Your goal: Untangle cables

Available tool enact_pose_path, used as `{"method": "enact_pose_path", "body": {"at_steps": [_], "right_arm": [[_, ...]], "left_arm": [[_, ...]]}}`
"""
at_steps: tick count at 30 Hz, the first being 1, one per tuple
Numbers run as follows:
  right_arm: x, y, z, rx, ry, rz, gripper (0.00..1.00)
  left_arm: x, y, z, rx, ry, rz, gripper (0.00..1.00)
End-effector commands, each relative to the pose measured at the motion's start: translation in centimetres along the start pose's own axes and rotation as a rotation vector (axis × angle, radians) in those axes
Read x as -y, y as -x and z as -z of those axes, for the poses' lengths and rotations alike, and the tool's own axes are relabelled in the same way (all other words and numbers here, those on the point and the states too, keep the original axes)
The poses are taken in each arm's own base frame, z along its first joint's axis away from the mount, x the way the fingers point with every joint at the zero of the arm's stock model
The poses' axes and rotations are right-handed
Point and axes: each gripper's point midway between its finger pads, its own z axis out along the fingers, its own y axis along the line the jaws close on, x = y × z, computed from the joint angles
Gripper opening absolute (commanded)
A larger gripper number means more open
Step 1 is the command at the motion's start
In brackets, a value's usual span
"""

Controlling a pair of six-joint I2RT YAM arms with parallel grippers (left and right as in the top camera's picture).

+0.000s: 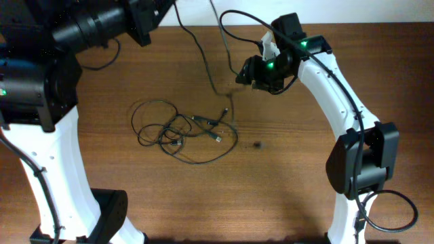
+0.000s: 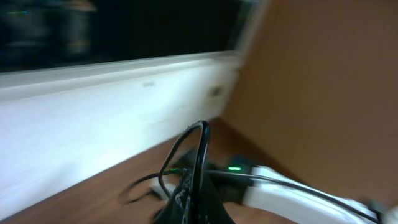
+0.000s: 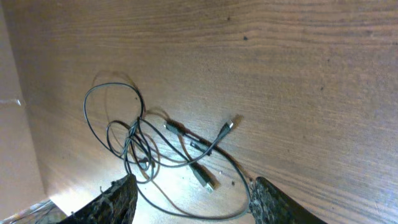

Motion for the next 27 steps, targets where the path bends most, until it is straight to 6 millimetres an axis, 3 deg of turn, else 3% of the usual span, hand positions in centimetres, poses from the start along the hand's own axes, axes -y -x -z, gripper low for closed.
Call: {"method": "enact_pose_path", "body": {"at_steps": [1, 4, 6, 11, 13, 16, 18, 20, 22, 25, 27], "right_arm": [[2.7, 1.1, 2.6, 0.026, -0.005, -0.034, 0.59], [5.5, 1.4, 7.2, 0.067, -0.030, -0.046, 0.60], [7.3, 0.3, 9.4, 0.060, -0.103, -0.054, 0.60], [8.4, -1.1, 9.9, 0.015, -0.167, -0.045, 0.60], [8.2, -1.3, 9.8, 0.008, -0.167, -0.042, 0.60], [7.8, -1.5, 9.5, 0.000, -0.166, -0.032, 0.60], [7.3, -1.8, 9.2, -0.012, -0.165, -0.023, 0.61], [7.4, -2.0, 9.0, -0.018, -0.192, -0.013, 0.61], [7.3, -2.1, 8.9, -0.021, -0.196, -0.010, 0.61], [7.2, -2.2, 8.9, -0.024, -0.196, -0.011, 0.63], [7.3, -2.6, 8.9, -0.037, -0.199, -0.017, 0.64]], "left_arm": [[-5.5, -0.6, 0.6, -0.005, 0.309, 0.023, 0.00], [-9.7, -2.3, 1.2, -0.084, 0.511, -0.065, 0.00], [-14.0, -3.8, 2.7, -0.157, 0.697, -0.101, 0.00], [-22.2, -7.5, 7.1, -0.260, 0.897, 0.012, 0.00], [-27.1, -9.3, 11.3, -0.275, 1.023, 0.082, 0.00], [-31.7, -9.6, 18.3, -0.234, 1.213, 0.128, 0.00], [-33.0, -8.5, 23.3, -0.176, 1.329, 0.131, 0.00], [-32.0, -7.2, 28.8, -0.115, 1.428, 0.140, 0.00], [-31.2, -6.9, 31.6, -0.091, 1.483, 0.148, 0.00], [-30.5, -8.8, 34.8, -0.126, 1.541, 0.227, 0.00], [-30.2, -12.4, 36.4, -0.148, 1.597, 0.425, 0.00]]}}
